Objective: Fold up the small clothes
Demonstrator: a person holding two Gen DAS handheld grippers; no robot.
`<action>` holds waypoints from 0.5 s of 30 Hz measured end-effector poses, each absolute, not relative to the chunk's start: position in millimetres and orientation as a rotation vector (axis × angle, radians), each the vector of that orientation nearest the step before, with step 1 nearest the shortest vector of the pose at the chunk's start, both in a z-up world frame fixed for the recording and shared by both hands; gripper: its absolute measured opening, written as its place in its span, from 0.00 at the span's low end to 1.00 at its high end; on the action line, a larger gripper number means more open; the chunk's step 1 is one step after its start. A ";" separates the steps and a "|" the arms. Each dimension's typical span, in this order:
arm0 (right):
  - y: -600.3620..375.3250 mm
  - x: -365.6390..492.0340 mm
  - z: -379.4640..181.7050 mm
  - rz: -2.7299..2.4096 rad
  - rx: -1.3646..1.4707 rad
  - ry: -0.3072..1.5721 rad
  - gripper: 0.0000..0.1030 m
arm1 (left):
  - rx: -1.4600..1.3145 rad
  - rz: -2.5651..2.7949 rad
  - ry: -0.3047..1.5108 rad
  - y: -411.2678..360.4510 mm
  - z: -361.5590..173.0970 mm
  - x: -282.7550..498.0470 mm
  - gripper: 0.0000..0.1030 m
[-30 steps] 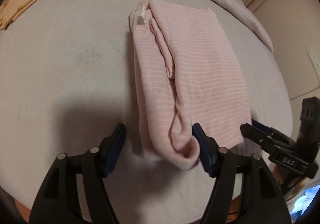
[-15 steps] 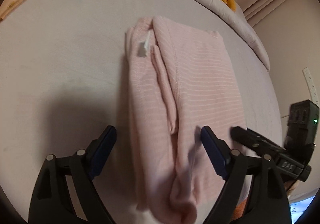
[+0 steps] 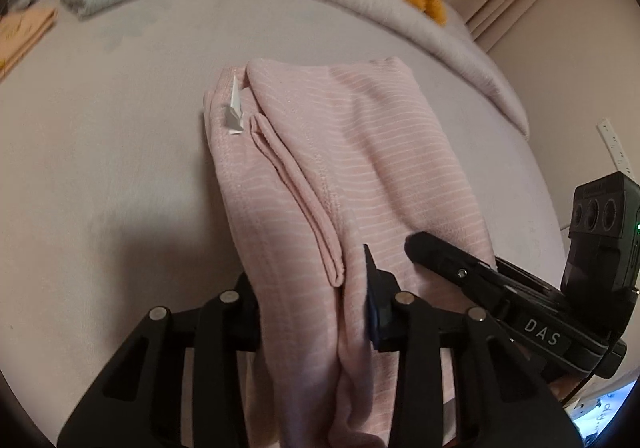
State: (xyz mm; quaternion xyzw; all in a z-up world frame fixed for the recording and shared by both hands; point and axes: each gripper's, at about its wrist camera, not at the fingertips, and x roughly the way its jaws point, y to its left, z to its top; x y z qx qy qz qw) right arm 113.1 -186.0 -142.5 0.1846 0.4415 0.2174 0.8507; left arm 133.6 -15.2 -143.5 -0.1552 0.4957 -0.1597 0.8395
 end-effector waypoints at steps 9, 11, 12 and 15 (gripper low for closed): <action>-220.4 134.8 -117.1 0.421 0.352 0.849 0.28 | -0.293 -0.368 0.997 -50.4 -128.2 170.1 0.36; -223.5 143.6 -122.3 0.406 0.350 0.860 0.28 | -0.289 -0.365 1.013 -59.9 -134.4 185.4 0.37; -224.2 148.2 -126.6 0.399 0.350 0.869 0.28 | -0.290 -0.361 1.029 -62.5 -139.8 191.2 0.37; -227.0 155.1 -136.1 0.384 0.362 0.902 0.28 | -0.293 -0.350 1.062 -62.1 -151.1 197.1 0.39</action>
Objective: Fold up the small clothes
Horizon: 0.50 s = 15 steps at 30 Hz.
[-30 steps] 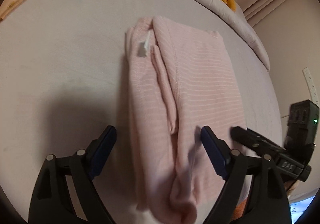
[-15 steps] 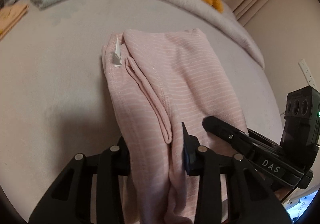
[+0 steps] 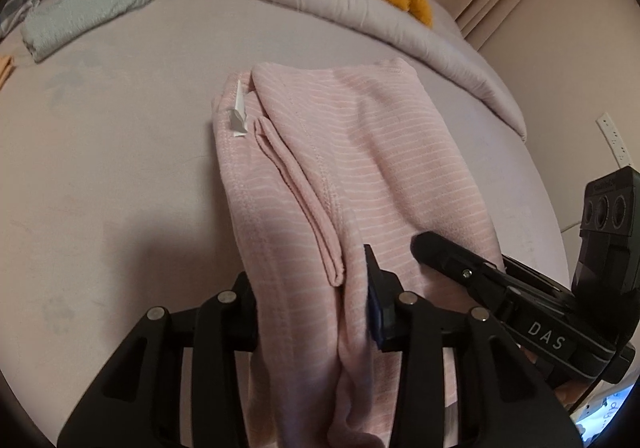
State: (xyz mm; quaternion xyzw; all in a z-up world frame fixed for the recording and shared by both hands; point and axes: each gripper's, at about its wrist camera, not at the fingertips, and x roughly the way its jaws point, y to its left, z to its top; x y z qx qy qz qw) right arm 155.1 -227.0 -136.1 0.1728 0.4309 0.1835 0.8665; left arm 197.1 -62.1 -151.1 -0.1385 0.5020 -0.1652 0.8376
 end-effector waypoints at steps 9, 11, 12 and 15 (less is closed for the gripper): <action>-236.2 158.5 -149.5 0.312 0.349 0.978 0.46 | -0.201 -0.304 1.033 -61.4 -144.4 190.3 0.66; -239.3 152.9 -139.7 0.281 0.323 0.943 0.62 | -0.196 -0.300 1.006 -58.8 -133.2 187.7 0.80; -240.7 147.6 -131.3 0.267 0.307 0.912 0.68 | -0.192 -0.296 0.981 -57.3 -122.3 183.1 0.84; -246.3 131.8 -107.6 0.242 0.275 0.845 0.77 | -0.186 -0.292 0.912 -53.6 -96.4 168.8 0.92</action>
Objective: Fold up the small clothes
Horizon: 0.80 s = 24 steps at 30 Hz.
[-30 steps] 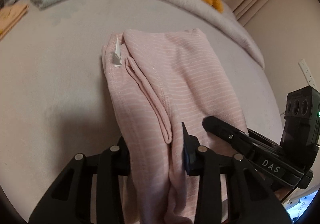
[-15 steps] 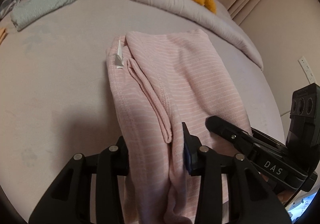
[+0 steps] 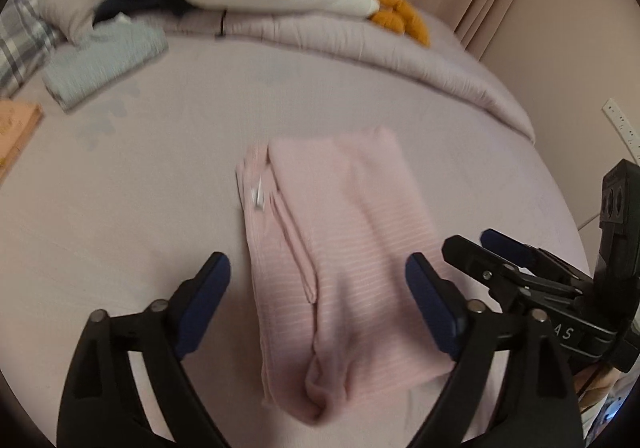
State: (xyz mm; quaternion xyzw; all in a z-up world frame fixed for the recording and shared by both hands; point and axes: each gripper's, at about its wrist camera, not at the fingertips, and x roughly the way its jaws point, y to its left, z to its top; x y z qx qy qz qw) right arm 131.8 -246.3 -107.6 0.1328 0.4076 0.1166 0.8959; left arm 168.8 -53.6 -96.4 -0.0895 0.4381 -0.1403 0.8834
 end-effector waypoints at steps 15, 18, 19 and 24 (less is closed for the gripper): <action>-271.9 63.0 -47.1 0.107 0.259 0.652 0.88 | -0.164 -0.207 0.761 -42.3 -36.9 92.5 1.00; -273.1 56.4 -47.0 0.085 0.269 0.648 0.88 | -0.160 -0.203 0.751 -42.2 -36.6 83.4 1.00; -272.8 54.2 -46.7 0.082 0.269 0.647 0.88 | -0.153 -0.203 0.749 -43.0 -37.5 81.2 1.00; -269.8 47.4 -46.3 0.077 0.269 0.649 0.88 | -0.139 -0.188 0.753 -44.5 -41.2 74.2 1.00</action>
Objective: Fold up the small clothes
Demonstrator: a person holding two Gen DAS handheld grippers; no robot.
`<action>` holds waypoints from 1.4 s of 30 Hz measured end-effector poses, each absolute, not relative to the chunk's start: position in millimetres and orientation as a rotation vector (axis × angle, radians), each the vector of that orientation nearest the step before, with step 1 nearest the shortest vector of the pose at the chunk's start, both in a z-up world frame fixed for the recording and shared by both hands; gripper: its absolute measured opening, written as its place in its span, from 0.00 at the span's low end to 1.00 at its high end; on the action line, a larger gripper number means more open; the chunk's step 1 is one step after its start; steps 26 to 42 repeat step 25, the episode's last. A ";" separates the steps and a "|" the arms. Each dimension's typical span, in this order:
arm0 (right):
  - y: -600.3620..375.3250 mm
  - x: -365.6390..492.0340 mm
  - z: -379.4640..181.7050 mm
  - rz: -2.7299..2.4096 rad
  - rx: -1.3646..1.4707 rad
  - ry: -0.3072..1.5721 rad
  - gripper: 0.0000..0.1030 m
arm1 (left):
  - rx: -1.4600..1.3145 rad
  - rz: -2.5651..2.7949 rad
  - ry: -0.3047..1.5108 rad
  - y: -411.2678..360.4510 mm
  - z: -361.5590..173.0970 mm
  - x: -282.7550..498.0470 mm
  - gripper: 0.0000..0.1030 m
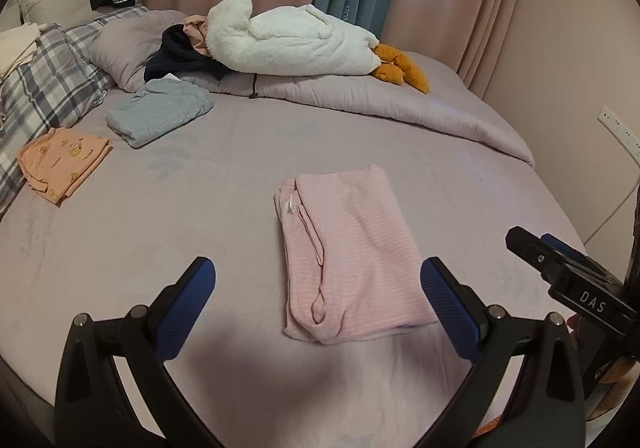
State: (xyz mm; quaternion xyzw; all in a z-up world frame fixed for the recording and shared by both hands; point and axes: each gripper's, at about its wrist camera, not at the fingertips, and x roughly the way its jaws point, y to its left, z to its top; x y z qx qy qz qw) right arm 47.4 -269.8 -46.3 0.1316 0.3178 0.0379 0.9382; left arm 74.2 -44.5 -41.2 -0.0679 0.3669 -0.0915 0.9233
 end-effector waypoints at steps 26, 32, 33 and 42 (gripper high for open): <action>-252.7 33.7 -49.4 0.053 0.184 0.661 0.88 | -0.176 -0.170 0.732 -34.9 -37.0 54.5 1.00; -252.7 33.7 -49.4 0.053 0.184 0.661 0.88 | -0.176 -0.170 0.732 -34.9 -37.0 54.5 1.00; -252.7 33.7 -49.4 0.053 0.184 0.661 0.88 | -0.176 -0.170 0.732 -34.9 -37.0 54.5 1.00; -252.7 33.7 -49.4 0.053 0.184 0.661 0.88 | -0.176 -0.170 0.732 -34.9 -37.0 54.5 1.00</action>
